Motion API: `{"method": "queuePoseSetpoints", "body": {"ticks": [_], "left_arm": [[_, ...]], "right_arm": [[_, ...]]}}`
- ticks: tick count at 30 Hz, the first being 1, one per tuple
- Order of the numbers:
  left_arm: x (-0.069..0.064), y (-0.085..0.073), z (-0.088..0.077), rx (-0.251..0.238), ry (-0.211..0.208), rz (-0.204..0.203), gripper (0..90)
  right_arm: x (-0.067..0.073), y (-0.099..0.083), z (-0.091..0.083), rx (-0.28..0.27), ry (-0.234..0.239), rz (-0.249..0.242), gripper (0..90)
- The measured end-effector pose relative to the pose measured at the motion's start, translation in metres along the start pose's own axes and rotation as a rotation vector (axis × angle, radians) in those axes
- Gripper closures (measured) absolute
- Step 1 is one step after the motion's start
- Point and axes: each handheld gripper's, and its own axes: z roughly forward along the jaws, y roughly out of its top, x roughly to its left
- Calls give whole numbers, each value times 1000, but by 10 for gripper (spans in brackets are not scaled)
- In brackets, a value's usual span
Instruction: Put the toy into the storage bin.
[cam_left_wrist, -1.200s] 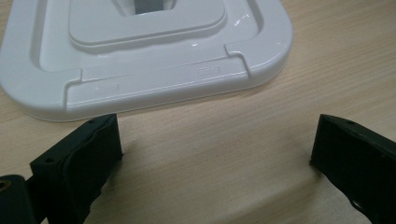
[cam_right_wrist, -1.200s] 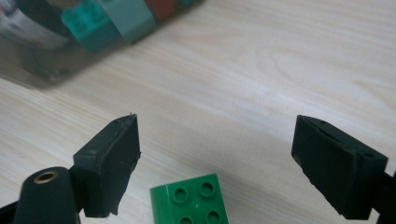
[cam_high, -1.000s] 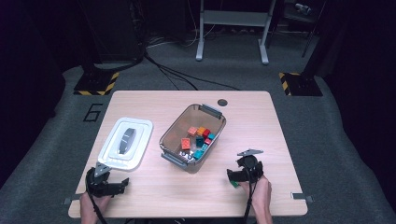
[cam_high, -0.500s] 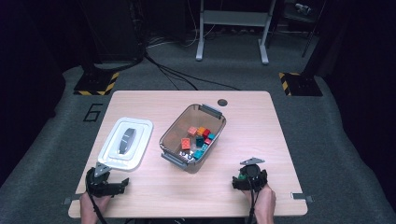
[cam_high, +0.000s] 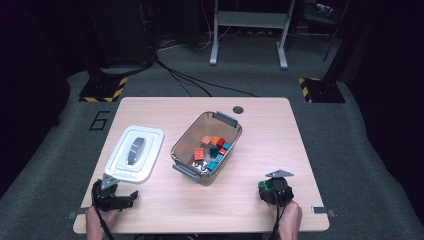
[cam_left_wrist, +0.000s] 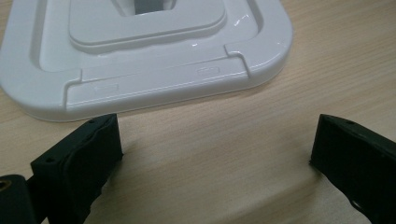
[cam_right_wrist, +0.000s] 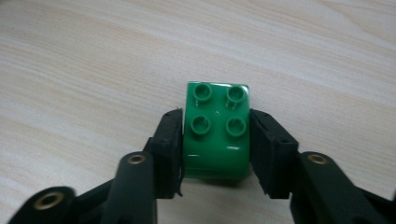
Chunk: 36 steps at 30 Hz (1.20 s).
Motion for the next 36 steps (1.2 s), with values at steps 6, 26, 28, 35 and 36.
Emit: {"method": "queuePoseSetpoints", "body": {"ticks": [6, 26, 28, 35, 36], "left_arm": [[0, 0, 0, 0, 0, 0, 16], [0, 0, 0, 0, 0, -1, 16], [0, 0, 0, -1, 0, -1, 16], [0, 0, 0, -1, 0, -1, 16], [0, 0, 0, 0, 0, 0, 16]], "right_arm": [[-4, 3, 0, -10, 26, 18, 590], [-2, 38, -27, -101, 69, -7, 589], [-2, 42, -29, -110, 72, -17, 589], [3, 58, -34, -122, 88, -31, 589], [3, 60, -34, -122, 94, -31, 589]]}}
